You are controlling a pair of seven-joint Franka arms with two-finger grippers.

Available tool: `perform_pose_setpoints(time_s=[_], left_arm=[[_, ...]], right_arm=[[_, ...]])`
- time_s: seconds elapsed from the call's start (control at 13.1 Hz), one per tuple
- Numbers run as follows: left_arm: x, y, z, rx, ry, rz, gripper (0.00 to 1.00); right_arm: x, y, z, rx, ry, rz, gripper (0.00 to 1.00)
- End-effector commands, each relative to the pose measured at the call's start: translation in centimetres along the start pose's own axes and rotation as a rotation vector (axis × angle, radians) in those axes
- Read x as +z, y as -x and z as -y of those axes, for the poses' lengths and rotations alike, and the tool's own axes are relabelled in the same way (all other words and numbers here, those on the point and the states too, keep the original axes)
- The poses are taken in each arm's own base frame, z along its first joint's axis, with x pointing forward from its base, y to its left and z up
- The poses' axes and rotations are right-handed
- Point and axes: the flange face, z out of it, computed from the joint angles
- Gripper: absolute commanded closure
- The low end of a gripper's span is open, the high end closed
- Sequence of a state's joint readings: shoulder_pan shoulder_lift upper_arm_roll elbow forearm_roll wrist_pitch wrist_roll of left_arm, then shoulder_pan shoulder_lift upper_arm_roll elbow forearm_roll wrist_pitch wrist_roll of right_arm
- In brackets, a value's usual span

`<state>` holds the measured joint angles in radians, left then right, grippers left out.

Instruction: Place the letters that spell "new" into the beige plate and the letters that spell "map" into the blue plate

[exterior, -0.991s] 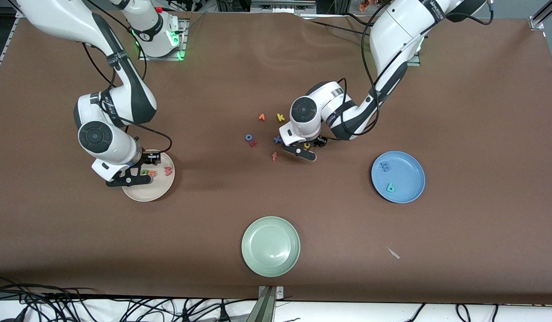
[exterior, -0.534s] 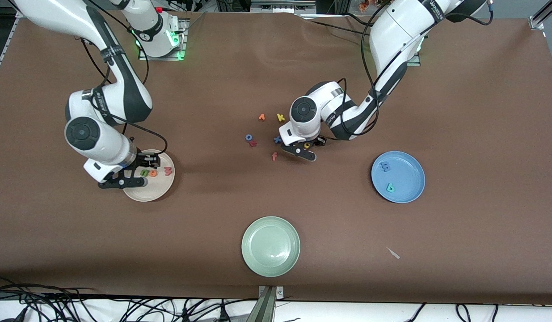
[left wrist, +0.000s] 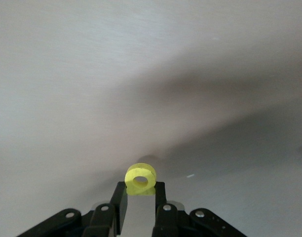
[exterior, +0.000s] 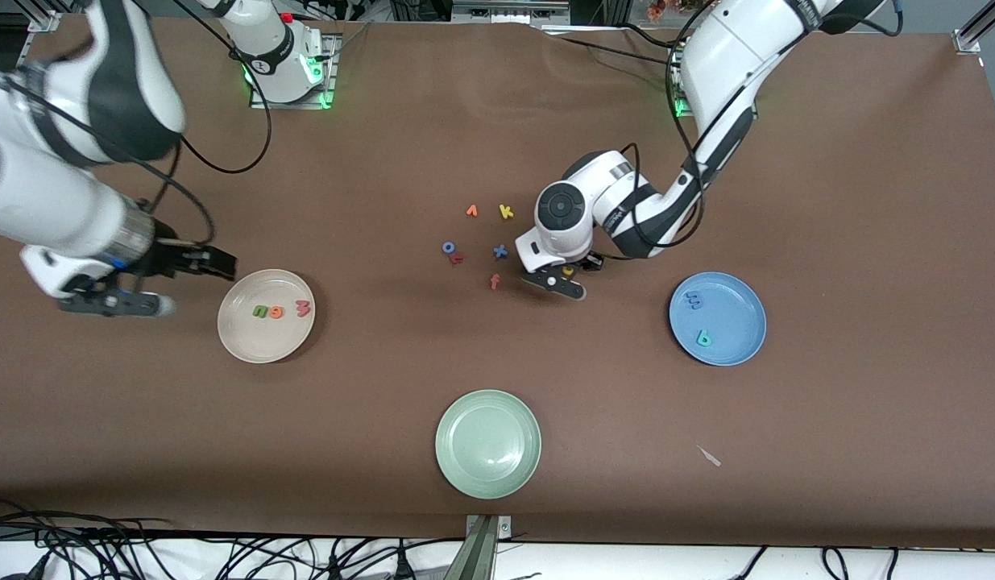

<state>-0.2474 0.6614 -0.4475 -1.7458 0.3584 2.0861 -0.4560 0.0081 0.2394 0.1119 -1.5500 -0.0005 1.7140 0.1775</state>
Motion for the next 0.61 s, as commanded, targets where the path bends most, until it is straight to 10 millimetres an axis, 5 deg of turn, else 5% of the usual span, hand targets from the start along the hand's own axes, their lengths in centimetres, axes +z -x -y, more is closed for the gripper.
perform_pose_setpoints(time_s=[0.0,0.53], left_arm=[[-2.9,0.4,6.5,0.105,-0.051,0.033,0.94],[-1.0,1.7,25.5,0.291,0.031,0.105,0.91]], right_arm=[[-3.5,0.6,-3.2,-0.018,-0.009,0.004,0.00],[-5.7,3.5,-2.5,-0.016,-0.018,0.014,0.00]])
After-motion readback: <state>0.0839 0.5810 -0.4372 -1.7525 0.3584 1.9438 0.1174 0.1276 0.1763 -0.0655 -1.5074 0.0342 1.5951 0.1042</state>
